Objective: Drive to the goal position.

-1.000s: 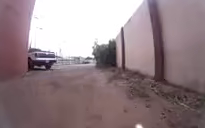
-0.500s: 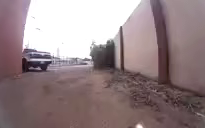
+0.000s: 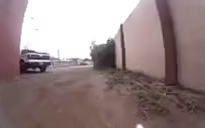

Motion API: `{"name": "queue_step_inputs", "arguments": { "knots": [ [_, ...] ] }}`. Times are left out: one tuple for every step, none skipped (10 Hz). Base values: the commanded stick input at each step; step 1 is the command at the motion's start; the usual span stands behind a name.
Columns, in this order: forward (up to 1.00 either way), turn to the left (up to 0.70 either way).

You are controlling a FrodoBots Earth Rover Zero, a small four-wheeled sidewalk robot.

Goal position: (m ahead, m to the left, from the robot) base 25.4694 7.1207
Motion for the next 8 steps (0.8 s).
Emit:
{"name": "queue_step_inputs", "arguments": {
  "knots": [
    [0.70, 0.00],
    [0.70, 0.00],
    [0.70, 0.00],
    [0.70, 0.00],
    [0.70, 0.00],
    [0.70, 0.00],
    [0.70, 0.00],
    [0.70, 0.00]
  ]
}}
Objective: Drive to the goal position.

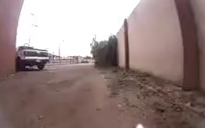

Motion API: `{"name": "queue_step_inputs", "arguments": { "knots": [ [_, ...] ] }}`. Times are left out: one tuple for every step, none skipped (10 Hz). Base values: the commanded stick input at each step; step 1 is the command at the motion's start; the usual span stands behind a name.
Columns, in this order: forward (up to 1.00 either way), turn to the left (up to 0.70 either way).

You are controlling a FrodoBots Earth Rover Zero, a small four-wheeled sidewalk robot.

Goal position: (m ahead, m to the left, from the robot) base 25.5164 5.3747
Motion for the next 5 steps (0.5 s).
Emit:
{"name": "queue_step_inputs", "arguments": {
  "knots": [
    [0.70, 0.00],
    [0.70, 0.00],
    [0.70, 0.00],
    [0.70, 0.00],
    [0.70, 0.00]
  ]
}}
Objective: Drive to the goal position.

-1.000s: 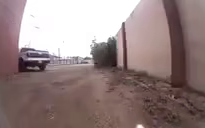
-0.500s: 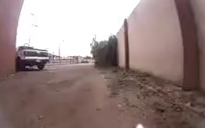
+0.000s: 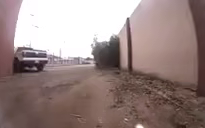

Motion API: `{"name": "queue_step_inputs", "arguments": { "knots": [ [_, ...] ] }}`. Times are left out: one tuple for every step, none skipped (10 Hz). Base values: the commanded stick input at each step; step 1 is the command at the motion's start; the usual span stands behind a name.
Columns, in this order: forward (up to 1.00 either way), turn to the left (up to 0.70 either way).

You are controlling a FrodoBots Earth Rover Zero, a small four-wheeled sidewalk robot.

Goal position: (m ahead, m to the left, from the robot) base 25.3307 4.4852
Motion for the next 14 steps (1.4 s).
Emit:
{"name": "queue_step_inputs", "arguments": {
  "knots": [
    [0.70, 0.00],
    [0.70, 0.00],
    [0.70, 0.00],
    [0.70, 0.00],
    [0.70, 0.00],
    [0.70, 0.00],
    [0.70, 0.00],
    [0.70, 0.00],
    [0.70, 0.00],
    [0.70, 0.00],
    [0.70, 0.00],
    [0.70, 0.00],
    [0.70, 0.00],
    [0.70, 0.00]
  ]
}}
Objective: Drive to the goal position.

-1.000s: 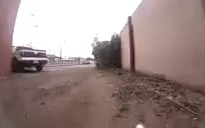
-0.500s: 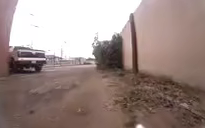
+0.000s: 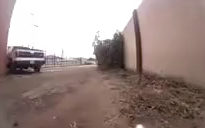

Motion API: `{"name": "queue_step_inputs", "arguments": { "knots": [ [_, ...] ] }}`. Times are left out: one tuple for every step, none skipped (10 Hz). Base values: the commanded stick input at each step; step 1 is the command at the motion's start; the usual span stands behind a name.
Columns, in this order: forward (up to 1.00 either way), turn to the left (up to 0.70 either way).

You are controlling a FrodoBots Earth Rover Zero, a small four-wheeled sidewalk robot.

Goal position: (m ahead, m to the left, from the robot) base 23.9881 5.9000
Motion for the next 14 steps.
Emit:
{"name": "queue_step_inputs", "arguments": {
  "knots": [
    [0.70, 0.00],
    [0.70, 0.35],
    [0.70, 0.35],
    [0.70, 0.35],
    [0.70, 0.28],
    [0.70, 0.17],
    [0.70, 0.06],
    [0.70, 0.02],
    [0.70, 0.07],
    [0.70, 0.12],
    [0.70, 0.16],
    [0.70, 0.21],
    [0.70, 0.25],
    [0.70, 0.30]
  ]
}}
